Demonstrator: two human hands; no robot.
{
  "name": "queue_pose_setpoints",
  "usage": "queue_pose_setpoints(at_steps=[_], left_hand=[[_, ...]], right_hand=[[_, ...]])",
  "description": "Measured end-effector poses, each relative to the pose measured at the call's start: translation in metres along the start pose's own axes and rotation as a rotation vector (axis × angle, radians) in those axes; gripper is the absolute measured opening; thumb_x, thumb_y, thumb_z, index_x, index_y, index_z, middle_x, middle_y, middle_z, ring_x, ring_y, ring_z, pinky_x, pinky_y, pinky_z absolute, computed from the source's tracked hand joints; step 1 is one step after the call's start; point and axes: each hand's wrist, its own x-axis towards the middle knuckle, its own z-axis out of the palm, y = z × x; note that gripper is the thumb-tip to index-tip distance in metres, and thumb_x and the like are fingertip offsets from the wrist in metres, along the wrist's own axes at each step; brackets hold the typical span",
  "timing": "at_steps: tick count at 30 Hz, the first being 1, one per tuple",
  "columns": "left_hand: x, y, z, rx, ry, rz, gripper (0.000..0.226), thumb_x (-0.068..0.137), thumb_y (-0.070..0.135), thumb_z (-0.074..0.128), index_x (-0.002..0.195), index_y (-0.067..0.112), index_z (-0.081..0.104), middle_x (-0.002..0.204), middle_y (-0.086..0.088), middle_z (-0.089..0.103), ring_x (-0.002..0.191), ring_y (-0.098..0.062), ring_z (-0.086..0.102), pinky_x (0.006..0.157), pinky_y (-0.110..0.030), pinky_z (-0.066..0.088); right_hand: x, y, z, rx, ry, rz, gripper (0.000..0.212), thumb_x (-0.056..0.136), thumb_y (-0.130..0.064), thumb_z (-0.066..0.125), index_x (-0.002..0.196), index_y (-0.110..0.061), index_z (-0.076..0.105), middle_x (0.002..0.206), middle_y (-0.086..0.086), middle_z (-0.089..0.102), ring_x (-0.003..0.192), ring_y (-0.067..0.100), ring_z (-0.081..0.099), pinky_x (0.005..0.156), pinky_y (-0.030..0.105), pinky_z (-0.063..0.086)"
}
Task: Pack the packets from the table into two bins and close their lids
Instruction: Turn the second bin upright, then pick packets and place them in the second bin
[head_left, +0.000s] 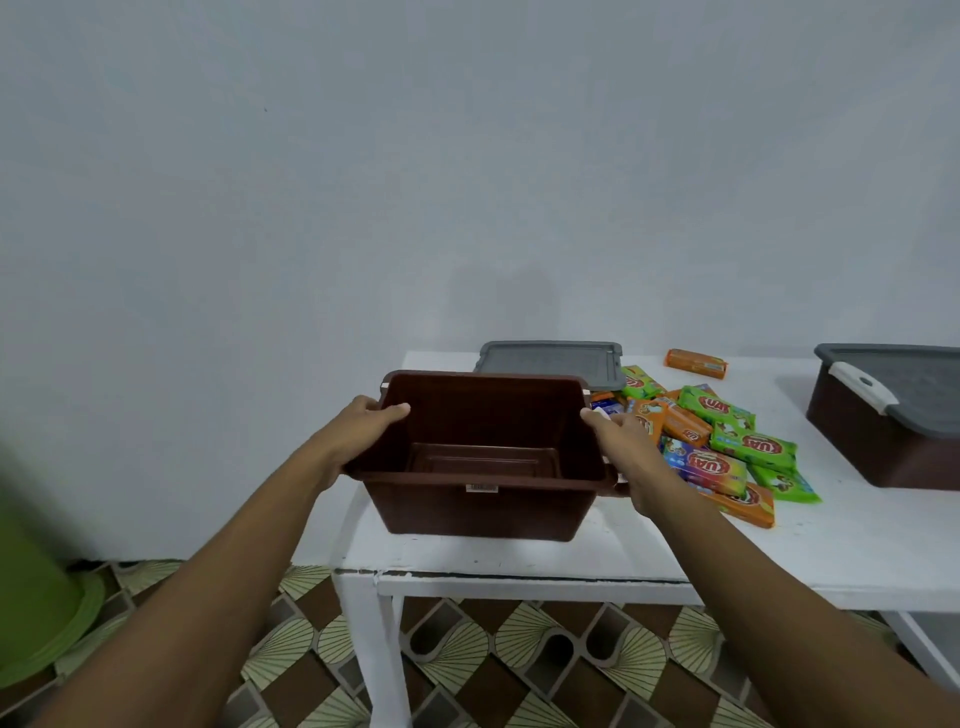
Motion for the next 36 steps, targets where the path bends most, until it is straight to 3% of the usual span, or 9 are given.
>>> queue_pose_setpoints(at_steps=[5,9,11,16,21,26,30,33,36], left_hand=[[0.023,-0.013,0.009,0.401,0.131,0.172,0.071,0.076,0.069,0.053,0.125,0.017,0.053,0.133,-0.009,0.046,0.110,-0.028,0.059,0.095,-0.046,0.051],[0.024,-0.016,0.012,0.575,0.200,0.206,0.069,0.080,0.070,0.047,0.125,0.018,0.050,0.125,-0.002,0.049,0.105,-0.026,0.059,0.089,-0.047,0.052],[0.023,-0.016,0.013,0.602,0.213,0.202,0.076,0.078,0.074,0.042,0.129,0.019,0.047,0.129,-0.004,0.050,0.110,-0.027,0.058,0.091,-0.051,0.050],[0.019,-0.012,0.021,0.803,0.261,0.250,0.080,0.090,0.071,0.028,0.152,0.022,0.017,0.157,-0.005,0.027,0.145,-0.027,0.024,0.112,-0.064,0.012],[0.012,-0.002,0.022,0.941,0.260,0.327,0.081,0.089,0.073,0.016,0.153,0.023,0.017,0.163,-0.003,0.010,0.150,-0.024,0.006,0.113,-0.064,-0.003],[0.016,0.031,0.052,0.814,0.201,0.582,0.074,0.090,0.070,0.025,0.148,0.023,0.032,0.156,-0.005,0.030,0.146,-0.024,0.022,0.118,-0.057,0.011],[0.018,0.066,0.099,0.734,0.048,0.688,0.069,0.091,0.067,0.032,0.143,0.022,0.040,0.147,-0.004,0.043,0.134,-0.023,0.040,0.112,-0.050,0.032],[0.018,0.097,0.143,0.764,0.048,0.733,0.059,0.091,0.061,0.044,0.135,0.021,0.049,0.137,-0.002,0.050,0.123,-0.021,0.048,0.103,-0.043,0.042],[0.016,0.128,0.187,0.752,0.051,0.750,0.055,0.091,0.055,0.050,0.131,0.017,0.055,0.134,-0.004,0.053,0.122,-0.022,0.049,0.100,-0.038,0.041]], right_hand=[[0.017,0.006,0.011,-0.112,0.066,-0.057,0.064,0.097,-0.046,0.049,0.148,-0.018,0.024,0.137,0.011,0.049,0.111,0.029,0.055,0.066,0.034,0.048],[0.022,0.007,0.009,-0.308,0.044,-0.139,0.074,0.096,-0.053,0.046,0.155,-0.024,0.012,0.159,0.008,0.025,0.141,0.035,0.031,0.101,0.048,0.042],[0.024,0.006,0.007,-0.421,0.014,-0.148,0.077,0.095,-0.058,0.043,0.155,-0.024,0.010,0.161,0.007,0.020,0.144,0.035,0.026,0.106,0.049,0.038],[0.030,0.000,0.007,-0.551,0.032,-0.203,0.081,0.093,-0.061,0.041,0.154,-0.014,0.015,0.158,0.012,0.027,0.143,0.033,0.030,0.110,0.047,0.034],[0.029,-0.003,0.003,-0.535,0.047,-0.279,0.068,0.097,-0.056,0.038,0.147,-0.010,0.033,0.151,0.014,0.039,0.137,0.031,0.038,0.106,0.043,0.037],[0.033,0.006,-0.024,-0.448,0.151,-0.391,0.051,0.102,-0.047,0.031,0.129,-0.012,0.056,0.127,0.011,0.060,0.116,0.026,0.054,0.090,0.035,0.040],[0.049,0.029,-0.076,-0.513,0.234,-0.370,0.042,0.102,-0.038,0.038,0.091,-0.005,0.061,0.084,0.008,0.060,0.079,0.024,0.055,0.065,0.032,0.039],[0.068,0.056,-0.119,-0.713,0.251,-0.302,0.025,0.093,-0.032,0.056,0.102,-0.012,0.067,0.101,0.009,0.069,0.087,0.024,0.061,0.074,0.038,0.051],[0.080,0.072,-0.142,-0.942,0.183,-0.271,0.045,0.081,-0.044,0.065,0.122,-0.027,0.061,0.121,0.003,0.067,0.105,0.025,0.061,0.083,0.042,0.054]])
